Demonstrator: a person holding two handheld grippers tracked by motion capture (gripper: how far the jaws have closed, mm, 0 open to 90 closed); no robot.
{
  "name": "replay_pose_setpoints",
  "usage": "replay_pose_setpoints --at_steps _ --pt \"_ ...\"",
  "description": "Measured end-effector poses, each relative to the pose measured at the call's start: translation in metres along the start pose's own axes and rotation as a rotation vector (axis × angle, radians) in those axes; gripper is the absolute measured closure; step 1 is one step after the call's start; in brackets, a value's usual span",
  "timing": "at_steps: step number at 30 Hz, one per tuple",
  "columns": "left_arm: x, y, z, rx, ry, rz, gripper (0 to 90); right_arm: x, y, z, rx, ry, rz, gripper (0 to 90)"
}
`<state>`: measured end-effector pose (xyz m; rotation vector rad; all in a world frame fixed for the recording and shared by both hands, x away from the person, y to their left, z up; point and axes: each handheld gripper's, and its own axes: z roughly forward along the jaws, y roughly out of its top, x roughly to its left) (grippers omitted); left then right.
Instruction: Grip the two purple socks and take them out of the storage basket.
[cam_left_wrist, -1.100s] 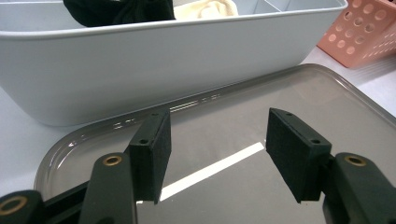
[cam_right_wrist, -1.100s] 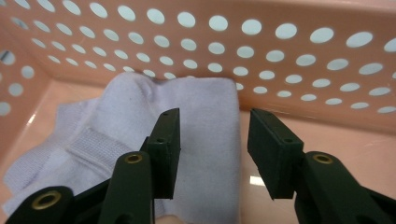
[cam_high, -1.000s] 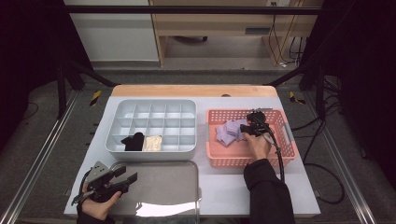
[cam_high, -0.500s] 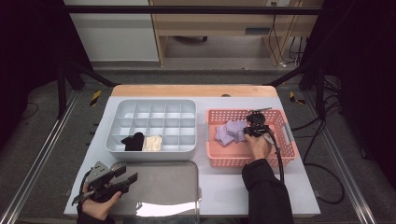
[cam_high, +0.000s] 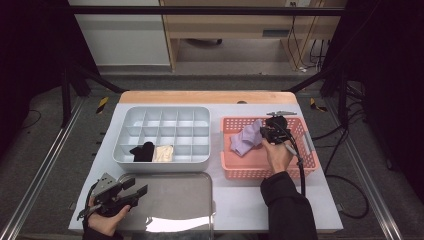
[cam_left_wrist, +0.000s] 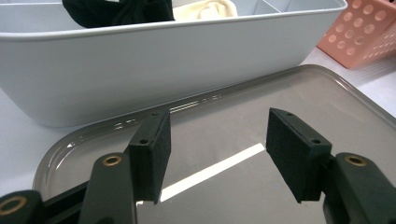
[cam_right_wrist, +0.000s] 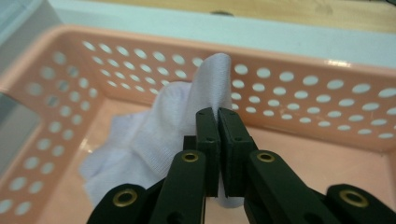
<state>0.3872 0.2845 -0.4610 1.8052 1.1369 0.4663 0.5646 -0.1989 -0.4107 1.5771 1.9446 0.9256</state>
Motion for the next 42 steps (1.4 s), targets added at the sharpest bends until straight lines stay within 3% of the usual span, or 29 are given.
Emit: replay_pose_setpoints --at_steps 10,15,21,35,42 --pt "-0.001 0.0 0.001 -0.003 0.001 -0.003 39.6 0.009 0.0 -0.053 -0.118 0.095 -0.033 88.1" --pt "-0.001 0.0 0.001 -0.001 0.003 -0.002 39.5 0.016 -0.005 -0.077 -0.163 0.126 -0.073 88.2" --pt "-0.003 0.001 0.001 -0.004 0.0 -0.001 39.4 0.021 -0.014 -0.104 -0.211 0.167 -0.088 88.2" --pt "-0.003 0.001 0.001 -0.007 0.008 -0.007 39.4 0.034 -0.04 -0.153 -0.286 0.299 -0.131 88.3" --pt "-0.004 0.002 -0.001 -0.016 0.013 -0.005 39.5 0.043 -0.051 -0.167 -0.287 0.34 -0.153 88.3"
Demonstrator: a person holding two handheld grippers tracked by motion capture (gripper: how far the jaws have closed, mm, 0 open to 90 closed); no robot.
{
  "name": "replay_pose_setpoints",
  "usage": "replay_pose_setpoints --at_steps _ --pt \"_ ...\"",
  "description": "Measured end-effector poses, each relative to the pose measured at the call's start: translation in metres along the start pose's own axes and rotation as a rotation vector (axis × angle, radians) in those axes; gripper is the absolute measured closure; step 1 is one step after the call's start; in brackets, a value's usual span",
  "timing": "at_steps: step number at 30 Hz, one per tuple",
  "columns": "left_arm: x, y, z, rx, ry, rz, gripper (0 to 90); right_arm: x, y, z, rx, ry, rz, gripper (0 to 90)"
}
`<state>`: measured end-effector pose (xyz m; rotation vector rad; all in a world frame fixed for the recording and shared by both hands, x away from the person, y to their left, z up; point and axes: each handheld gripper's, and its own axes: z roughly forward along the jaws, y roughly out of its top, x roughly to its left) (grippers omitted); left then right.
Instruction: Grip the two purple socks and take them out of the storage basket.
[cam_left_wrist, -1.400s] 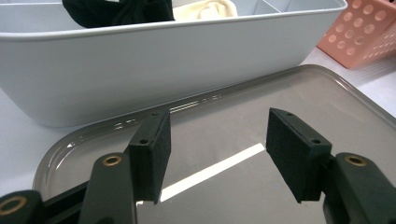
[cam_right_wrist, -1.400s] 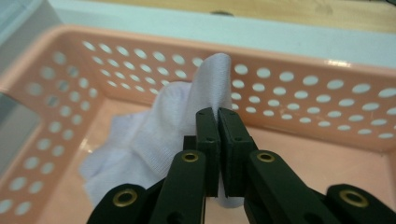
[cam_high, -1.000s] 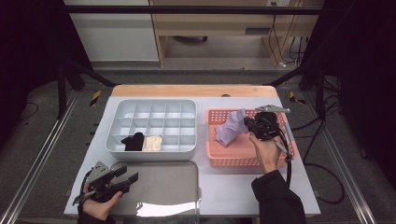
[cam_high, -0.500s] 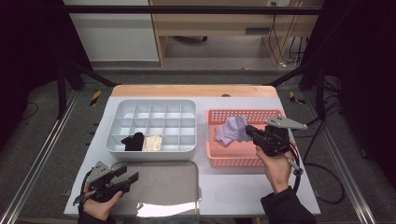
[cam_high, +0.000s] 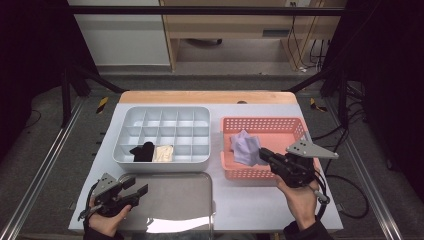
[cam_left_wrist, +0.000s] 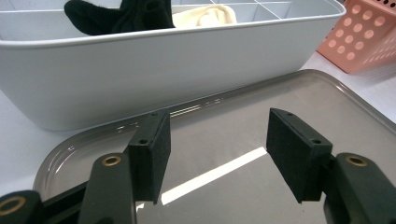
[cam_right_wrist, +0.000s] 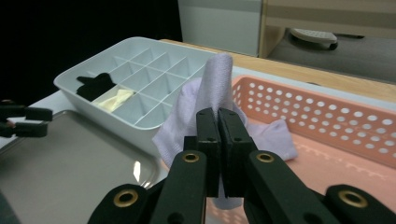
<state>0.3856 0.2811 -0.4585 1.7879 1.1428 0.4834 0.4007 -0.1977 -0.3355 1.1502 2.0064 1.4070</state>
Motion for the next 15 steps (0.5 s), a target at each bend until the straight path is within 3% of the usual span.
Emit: replay_pose_setpoints --at_steps 15 --pt "0.0 0.0 0.0 -0.006 0.023 0.002 37.9 0.027 -0.039 -0.005 0.055 0.112 -0.001 88.3"
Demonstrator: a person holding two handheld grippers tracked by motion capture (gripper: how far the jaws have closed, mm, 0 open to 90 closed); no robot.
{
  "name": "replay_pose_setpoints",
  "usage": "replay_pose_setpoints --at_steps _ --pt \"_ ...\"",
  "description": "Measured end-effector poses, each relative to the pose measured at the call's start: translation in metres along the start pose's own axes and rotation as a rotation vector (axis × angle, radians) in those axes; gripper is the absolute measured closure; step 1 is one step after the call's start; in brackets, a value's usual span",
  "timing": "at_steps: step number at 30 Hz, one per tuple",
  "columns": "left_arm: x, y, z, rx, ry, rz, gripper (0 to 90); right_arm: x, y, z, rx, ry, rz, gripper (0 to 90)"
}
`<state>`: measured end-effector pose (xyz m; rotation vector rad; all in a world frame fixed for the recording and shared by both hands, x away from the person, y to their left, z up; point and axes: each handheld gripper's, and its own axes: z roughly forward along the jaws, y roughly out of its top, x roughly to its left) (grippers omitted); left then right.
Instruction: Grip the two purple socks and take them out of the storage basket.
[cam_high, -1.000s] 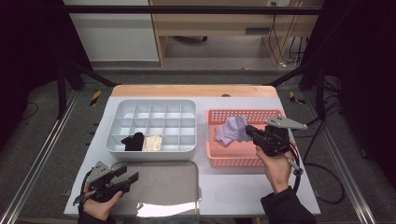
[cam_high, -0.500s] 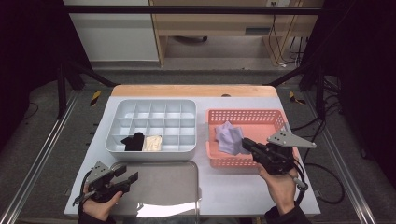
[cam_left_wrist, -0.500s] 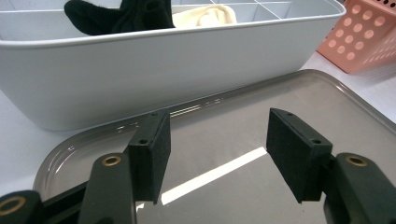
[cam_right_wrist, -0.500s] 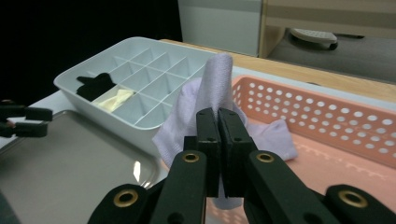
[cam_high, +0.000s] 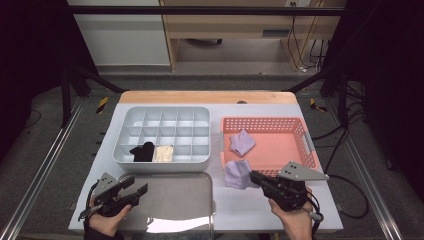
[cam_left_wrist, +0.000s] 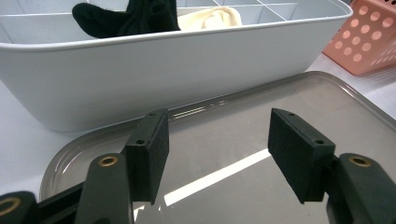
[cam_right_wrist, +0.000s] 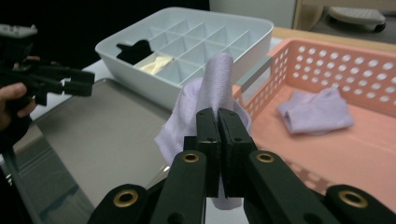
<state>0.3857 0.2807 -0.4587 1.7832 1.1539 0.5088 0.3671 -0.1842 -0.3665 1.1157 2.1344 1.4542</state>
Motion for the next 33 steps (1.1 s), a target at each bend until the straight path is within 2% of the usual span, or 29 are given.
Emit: replay_pose_setpoints --at_steps 5,11,18,21,23,27,31,33 --pt "0.0 0.0 -0.001 -0.004 0.007 0.009 37.2 0.003 -0.017 0.008 0.041 0.022 0.017 88.3" --pt "0.0 0.0 -0.002 -0.015 0.018 0.001 35.9 0.003 -0.037 0.022 0.101 0.027 0.036 88.3" --pt "-0.001 -0.001 -0.002 -0.023 0.022 0.008 35.9 -0.003 -0.062 0.035 0.179 0.029 0.08 88.2" --pt "-0.001 -0.001 -0.002 -0.018 0.006 0.01 37.1 -0.005 -0.068 0.04 0.203 0.015 0.086 88.2" --pt "-0.002 -0.001 -0.002 -0.011 0.015 0.021 37.0 -0.008 -0.074 0.046 0.221 0.0 0.08 88.0" --pt "-0.001 -0.001 -0.001 -0.004 0.017 0.013 36.4 -0.013 -0.084 0.057 0.264 -0.035 0.071 87.3" --pt "0.0 -0.002 0.0 0.0 0.016 0.005 36.2 -0.014 -0.09 0.064 0.282 -0.047 0.073 84.4" --pt "0.0 -0.002 0.0 0.003 0.013 0.002 36.2 -0.014 -0.09 0.064 0.276 -0.051 0.067 80.0"
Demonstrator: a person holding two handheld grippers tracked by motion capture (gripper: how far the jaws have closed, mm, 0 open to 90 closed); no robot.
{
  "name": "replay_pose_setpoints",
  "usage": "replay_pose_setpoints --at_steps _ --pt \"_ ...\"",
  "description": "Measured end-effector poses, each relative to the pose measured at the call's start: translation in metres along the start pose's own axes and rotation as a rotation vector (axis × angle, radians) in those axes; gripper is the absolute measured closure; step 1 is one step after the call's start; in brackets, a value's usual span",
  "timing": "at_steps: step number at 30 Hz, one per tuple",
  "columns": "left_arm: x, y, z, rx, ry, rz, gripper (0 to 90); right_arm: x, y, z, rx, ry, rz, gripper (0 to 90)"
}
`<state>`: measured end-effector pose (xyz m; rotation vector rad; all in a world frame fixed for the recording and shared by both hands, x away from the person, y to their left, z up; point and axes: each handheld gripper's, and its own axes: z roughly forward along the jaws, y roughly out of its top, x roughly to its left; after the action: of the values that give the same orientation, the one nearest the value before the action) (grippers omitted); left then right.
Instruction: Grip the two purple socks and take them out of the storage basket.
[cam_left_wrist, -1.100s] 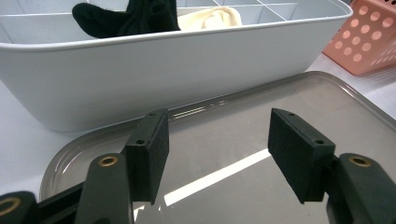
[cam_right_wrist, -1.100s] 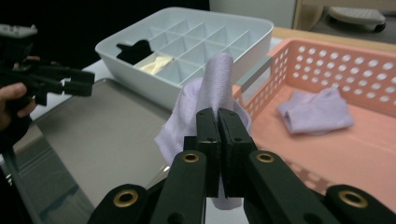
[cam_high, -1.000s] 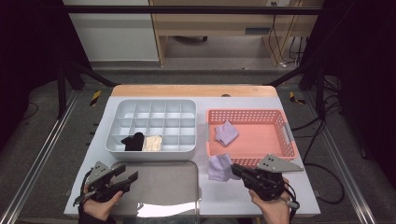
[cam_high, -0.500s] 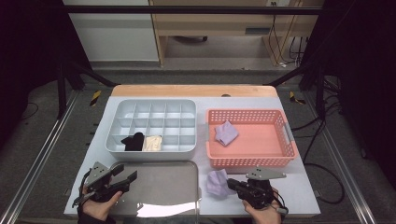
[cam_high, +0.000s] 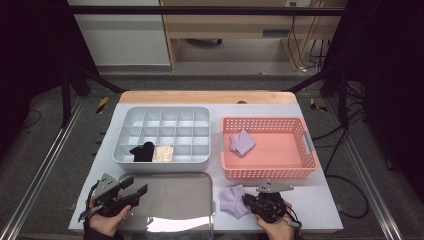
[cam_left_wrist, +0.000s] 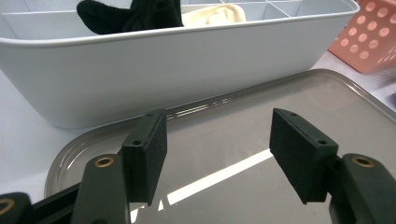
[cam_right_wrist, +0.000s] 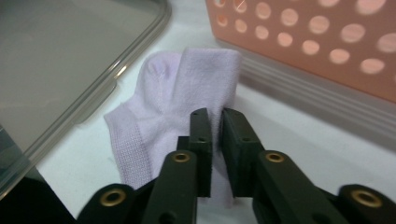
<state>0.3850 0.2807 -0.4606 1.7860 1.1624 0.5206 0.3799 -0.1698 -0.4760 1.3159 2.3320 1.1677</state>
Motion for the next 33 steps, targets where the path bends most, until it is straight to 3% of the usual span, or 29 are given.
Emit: replay_pose_setpoints --at_steps 14,33 --pt "0.002 0.0 0.002 0.012 -0.016 -0.011 36.0 -0.001 0.011 -0.02 -0.131 -0.039 0.017 59.1" --pt "0.002 0.001 0.0 0.005 -0.019 -0.015 35.4 -0.005 0.048 -0.042 -0.255 -0.114 0.071 36.7"
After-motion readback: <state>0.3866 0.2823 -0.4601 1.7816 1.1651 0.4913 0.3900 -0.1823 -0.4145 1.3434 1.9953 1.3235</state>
